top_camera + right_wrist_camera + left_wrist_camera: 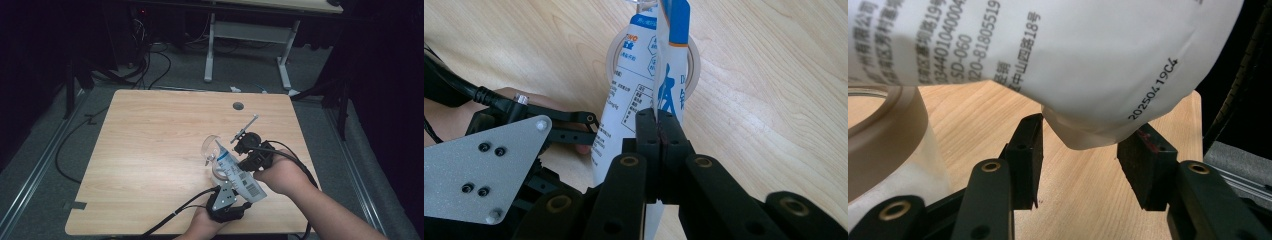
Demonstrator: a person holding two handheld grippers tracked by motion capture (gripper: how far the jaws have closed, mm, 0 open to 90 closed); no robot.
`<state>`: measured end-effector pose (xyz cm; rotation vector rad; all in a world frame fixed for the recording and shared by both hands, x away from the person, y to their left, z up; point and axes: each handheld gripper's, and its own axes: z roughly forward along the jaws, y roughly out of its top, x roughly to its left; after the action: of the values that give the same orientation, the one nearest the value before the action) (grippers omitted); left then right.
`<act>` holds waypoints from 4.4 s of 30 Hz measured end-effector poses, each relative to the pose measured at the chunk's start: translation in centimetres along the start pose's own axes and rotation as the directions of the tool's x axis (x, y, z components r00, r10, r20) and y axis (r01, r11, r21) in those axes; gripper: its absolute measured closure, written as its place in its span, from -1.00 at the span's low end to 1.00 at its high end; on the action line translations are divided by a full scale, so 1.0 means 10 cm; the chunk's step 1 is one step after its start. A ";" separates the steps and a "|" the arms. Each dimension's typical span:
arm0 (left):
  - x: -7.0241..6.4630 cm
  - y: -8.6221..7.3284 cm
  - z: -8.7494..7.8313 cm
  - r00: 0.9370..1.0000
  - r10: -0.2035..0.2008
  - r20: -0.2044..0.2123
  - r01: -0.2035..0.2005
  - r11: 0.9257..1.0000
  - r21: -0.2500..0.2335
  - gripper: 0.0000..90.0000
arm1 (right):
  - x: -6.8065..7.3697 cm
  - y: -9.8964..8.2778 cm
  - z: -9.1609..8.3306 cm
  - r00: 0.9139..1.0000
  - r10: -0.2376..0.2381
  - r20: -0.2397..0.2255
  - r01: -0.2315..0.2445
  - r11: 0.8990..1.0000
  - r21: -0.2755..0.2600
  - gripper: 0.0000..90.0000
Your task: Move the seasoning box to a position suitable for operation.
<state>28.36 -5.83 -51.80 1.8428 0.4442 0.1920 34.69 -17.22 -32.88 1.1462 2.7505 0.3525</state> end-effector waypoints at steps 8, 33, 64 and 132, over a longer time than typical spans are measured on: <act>0.01 -0.02 -0.01 1.000 -0.002 -0.002 0.002 1.000 -0.001 0.16 | 0.00 -0.01 0.00 1.000 0.011 0.002 -0.011 1.000 -0.001 1.00; 0.00 -0.05 -0.12 1.000 0.004 0.005 -0.004 1.000 -0.010 0.12 | -0.02 -0.01 -0.02 1.000 0.007 0.013 -0.007 1.000 -0.003 1.00; 0.64 -0.32 -1.05 0.979 -0.056 -0.194 0.050 0.998 -0.034 0.14 | -0.05 -0.05 -0.01 1.000 0.002 0.004 -0.002 1.000 -0.003 1.00; 1.12 -0.56 -1.84 0.915 -0.171 -0.366 0.148 0.985 -0.091 0.13 | -1.05 -0.59 0.57 0.951 0.295 0.089 -0.283 0.951 -0.124 1.00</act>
<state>31.02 16.27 -52.36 1.7003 0.8425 0.4439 39.23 -27.81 -39.53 1.4953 2.4393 0.4556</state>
